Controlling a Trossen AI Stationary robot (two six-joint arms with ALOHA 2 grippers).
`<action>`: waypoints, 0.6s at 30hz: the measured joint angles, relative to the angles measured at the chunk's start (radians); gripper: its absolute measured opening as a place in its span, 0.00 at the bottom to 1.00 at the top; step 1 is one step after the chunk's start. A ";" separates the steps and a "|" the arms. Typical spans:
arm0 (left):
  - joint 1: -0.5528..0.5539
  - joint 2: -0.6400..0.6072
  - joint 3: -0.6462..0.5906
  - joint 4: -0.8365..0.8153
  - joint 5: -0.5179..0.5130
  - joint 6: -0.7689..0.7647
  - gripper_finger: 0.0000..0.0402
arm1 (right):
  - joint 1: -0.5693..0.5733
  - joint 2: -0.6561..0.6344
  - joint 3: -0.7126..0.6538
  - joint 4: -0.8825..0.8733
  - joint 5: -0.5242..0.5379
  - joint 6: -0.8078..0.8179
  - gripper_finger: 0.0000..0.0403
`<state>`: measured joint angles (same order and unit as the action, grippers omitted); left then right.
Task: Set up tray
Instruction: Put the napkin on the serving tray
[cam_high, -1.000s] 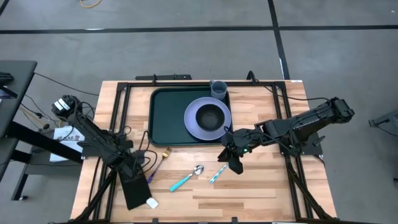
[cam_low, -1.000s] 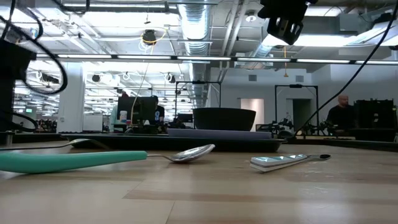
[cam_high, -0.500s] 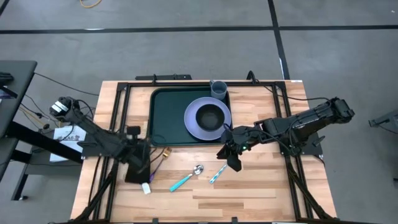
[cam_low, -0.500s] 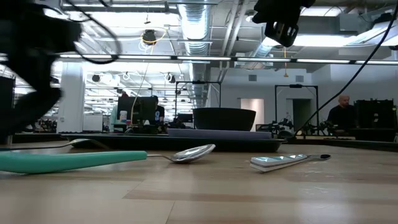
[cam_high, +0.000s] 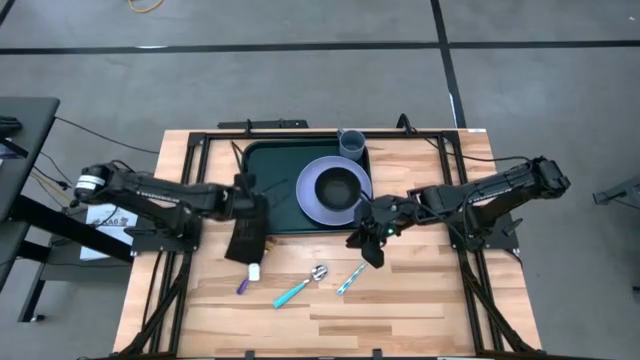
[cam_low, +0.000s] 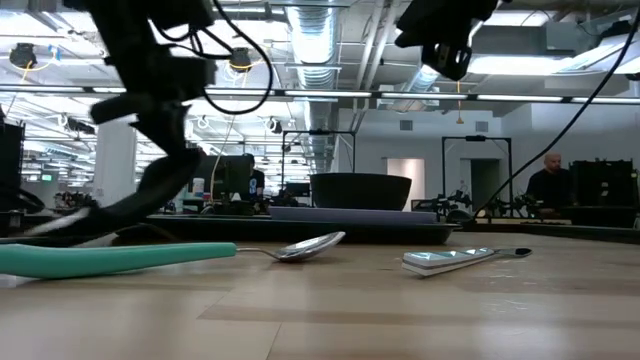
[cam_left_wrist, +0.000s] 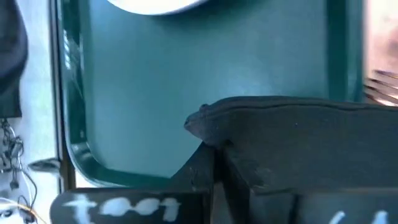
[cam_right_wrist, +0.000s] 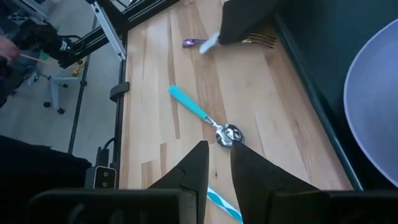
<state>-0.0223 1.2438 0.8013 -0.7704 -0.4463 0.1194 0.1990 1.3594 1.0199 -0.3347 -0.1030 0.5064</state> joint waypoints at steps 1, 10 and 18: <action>0.030 0.000 0.000 0.019 0.009 0.028 0.00 | -0.001 0.000 0.000 0.000 0.000 0.000 0.15; 0.238 0.003 0.000 0.141 0.092 0.183 0.00 | -0.014 0.000 0.000 0.000 0.004 0.017 0.15; 0.350 0.003 0.000 0.247 0.160 0.269 0.00 | -0.030 0.000 0.000 -0.001 0.007 0.034 0.15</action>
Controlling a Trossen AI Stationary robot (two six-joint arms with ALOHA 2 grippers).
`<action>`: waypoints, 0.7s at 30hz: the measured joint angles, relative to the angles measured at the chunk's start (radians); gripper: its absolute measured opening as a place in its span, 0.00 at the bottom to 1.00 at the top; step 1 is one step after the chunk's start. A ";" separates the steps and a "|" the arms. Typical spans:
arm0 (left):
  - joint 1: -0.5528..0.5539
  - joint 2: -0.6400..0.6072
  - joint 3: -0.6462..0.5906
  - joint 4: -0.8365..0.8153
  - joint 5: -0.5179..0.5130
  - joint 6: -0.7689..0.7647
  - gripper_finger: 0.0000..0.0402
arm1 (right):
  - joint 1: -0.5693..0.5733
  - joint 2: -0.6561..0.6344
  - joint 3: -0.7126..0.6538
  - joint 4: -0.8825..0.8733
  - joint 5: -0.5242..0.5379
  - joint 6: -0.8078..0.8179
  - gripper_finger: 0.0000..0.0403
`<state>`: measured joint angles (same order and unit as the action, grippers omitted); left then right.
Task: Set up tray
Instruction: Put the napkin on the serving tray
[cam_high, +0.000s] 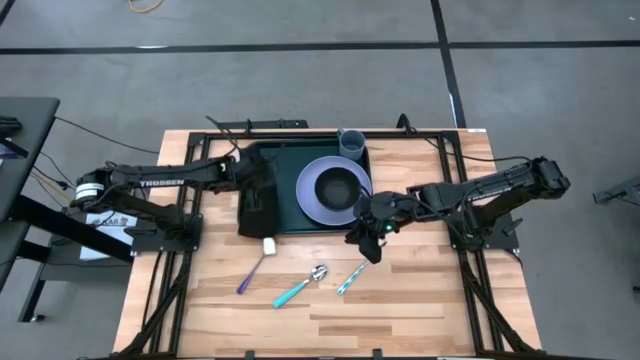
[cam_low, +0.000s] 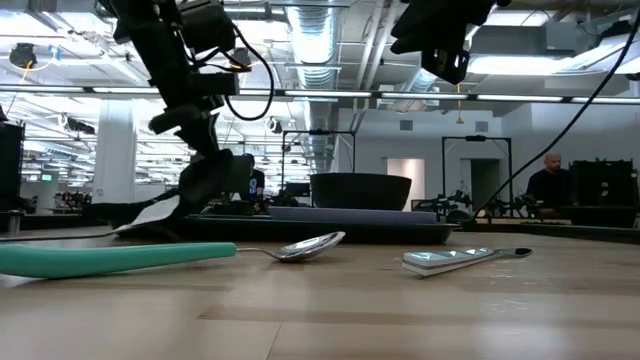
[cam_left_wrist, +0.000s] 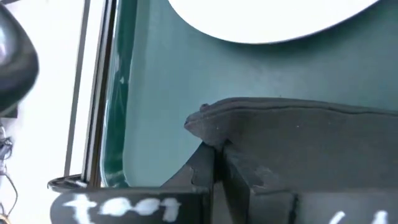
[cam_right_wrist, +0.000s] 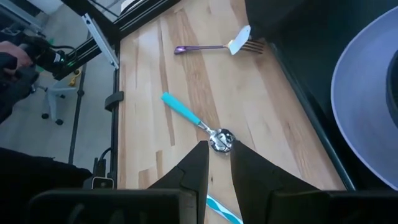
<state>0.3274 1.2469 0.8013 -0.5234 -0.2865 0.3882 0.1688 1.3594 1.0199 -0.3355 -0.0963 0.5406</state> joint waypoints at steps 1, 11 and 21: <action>0.009 0.000 0.000 0.003 0.004 0.001 0.00 | -0.004 0.000 0.000 0.000 0.000 0.002 0.15; 0.049 0.154 0.025 0.028 0.020 0.012 0.00 | -0.040 0.000 0.001 0.000 0.000 0.009 0.15; 0.122 0.247 0.122 0.058 0.023 0.052 0.00 | -0.053 0.000 0.001 -0.001 0.000 0.010 0.15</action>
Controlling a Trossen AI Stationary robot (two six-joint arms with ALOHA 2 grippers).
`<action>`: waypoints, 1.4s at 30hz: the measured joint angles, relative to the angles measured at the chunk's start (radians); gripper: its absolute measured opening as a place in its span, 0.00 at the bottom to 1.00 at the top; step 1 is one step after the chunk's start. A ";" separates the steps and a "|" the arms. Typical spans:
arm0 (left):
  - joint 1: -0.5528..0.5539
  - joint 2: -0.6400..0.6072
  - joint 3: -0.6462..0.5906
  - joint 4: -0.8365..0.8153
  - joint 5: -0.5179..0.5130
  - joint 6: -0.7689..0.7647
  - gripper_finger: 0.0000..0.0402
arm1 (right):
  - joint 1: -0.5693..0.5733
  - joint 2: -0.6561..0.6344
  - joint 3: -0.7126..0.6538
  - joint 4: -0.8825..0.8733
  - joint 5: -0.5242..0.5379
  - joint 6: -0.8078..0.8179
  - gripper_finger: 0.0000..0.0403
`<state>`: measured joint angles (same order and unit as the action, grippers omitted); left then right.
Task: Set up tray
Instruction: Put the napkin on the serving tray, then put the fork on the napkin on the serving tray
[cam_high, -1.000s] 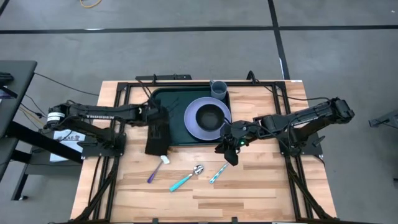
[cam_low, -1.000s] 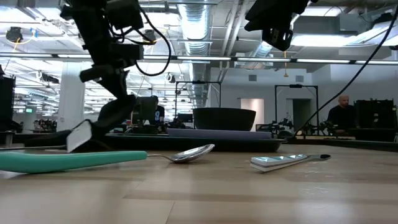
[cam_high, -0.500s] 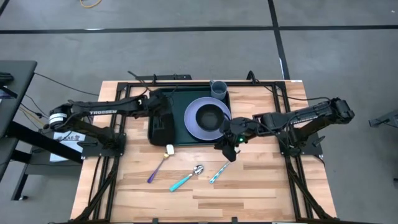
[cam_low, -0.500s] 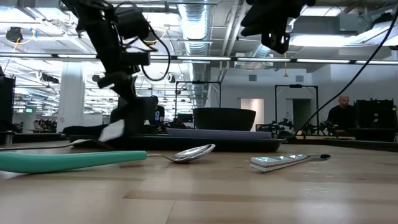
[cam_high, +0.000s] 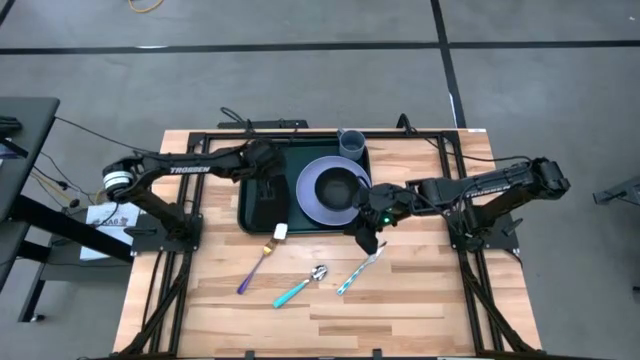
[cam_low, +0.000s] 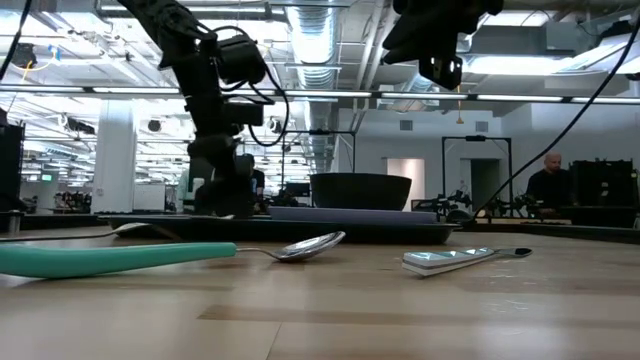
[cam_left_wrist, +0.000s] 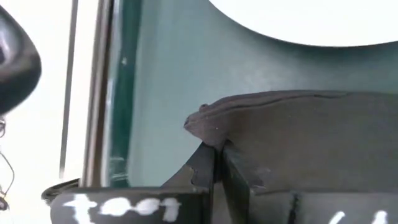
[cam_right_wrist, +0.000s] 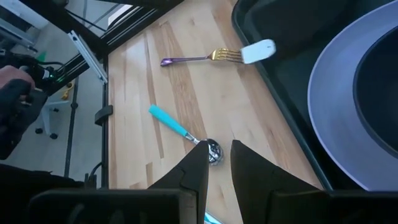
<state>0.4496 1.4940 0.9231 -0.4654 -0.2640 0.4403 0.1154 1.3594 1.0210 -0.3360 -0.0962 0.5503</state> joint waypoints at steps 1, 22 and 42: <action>0.011 -0.001 0.004 0.004 0.003 0.011 0.00 | 0.000 0.000 0.000 0.000 0.000 0.000 0.15; 0.084 -0.001 0.012 0.012 0.076 0.054 0.00 | 0.000 0.000 0.000 -0.005 0.000 -0.007 0.15; 0.084 -0.001 0.011 0.020 0.038 0.054 0.21 | 0.000 0.000 0.000 -0.005 -0.001 -0.008 0.15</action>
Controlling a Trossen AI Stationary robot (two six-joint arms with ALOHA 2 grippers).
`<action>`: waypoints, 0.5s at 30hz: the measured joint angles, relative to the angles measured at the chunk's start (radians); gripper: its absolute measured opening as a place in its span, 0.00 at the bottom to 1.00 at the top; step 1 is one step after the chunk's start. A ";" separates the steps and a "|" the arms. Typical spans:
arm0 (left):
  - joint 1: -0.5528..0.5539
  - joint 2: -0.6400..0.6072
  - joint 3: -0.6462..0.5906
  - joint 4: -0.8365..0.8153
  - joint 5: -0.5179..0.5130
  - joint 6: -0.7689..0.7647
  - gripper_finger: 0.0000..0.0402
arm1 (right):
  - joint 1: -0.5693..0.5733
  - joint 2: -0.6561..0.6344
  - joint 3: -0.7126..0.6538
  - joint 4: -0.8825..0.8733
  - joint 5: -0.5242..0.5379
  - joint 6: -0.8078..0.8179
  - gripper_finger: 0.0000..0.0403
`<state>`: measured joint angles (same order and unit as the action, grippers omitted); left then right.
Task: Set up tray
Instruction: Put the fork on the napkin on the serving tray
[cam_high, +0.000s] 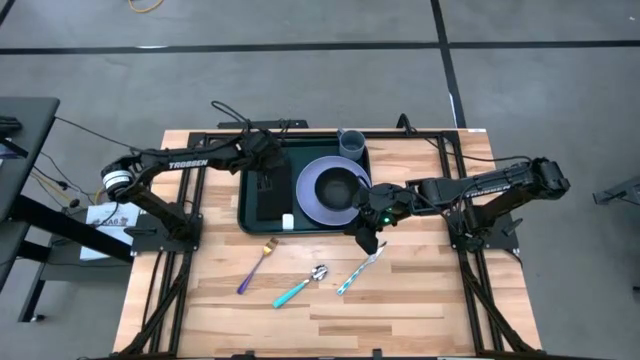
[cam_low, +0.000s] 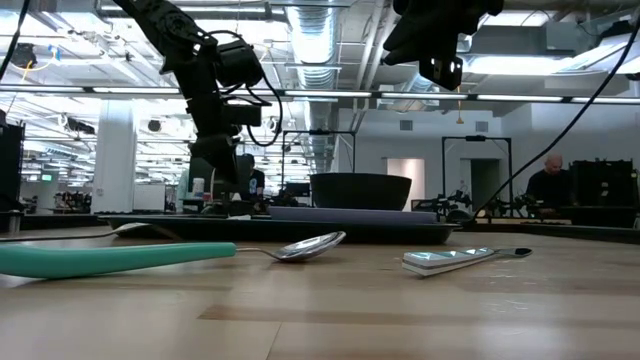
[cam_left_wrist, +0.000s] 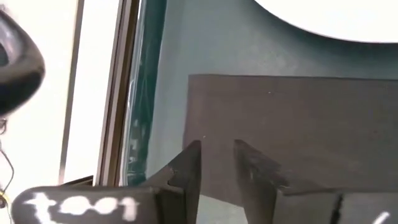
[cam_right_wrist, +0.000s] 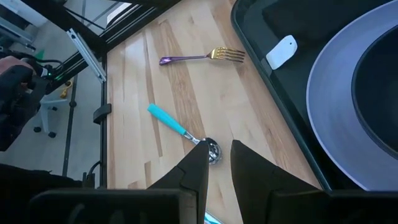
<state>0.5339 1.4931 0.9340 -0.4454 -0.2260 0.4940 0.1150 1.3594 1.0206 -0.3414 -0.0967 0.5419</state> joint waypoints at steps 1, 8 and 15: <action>0.000 0.000 0.000 0.000 -0.005 -0.002 0.22 | 0.000 0.000 0.000 0.000 0.000 0.000 0.15; -0.024 -0.073 0.000 -0.118 0.082 -0.281 0.23 | 0.000 0.000 0.000 -0.029 -0.005 0.000 0.15; -0.092 -0.206 0.000 -0.341 0.294 -0.789 0.23 | 0.001 0.000 -0.001 -0.166 -0.007 0.013 0.15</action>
<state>0.4414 1.2869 0.9337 -0.7867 0.0681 -0.2954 0.1156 1.3590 1.0199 -0.5071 -0.1040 0.5545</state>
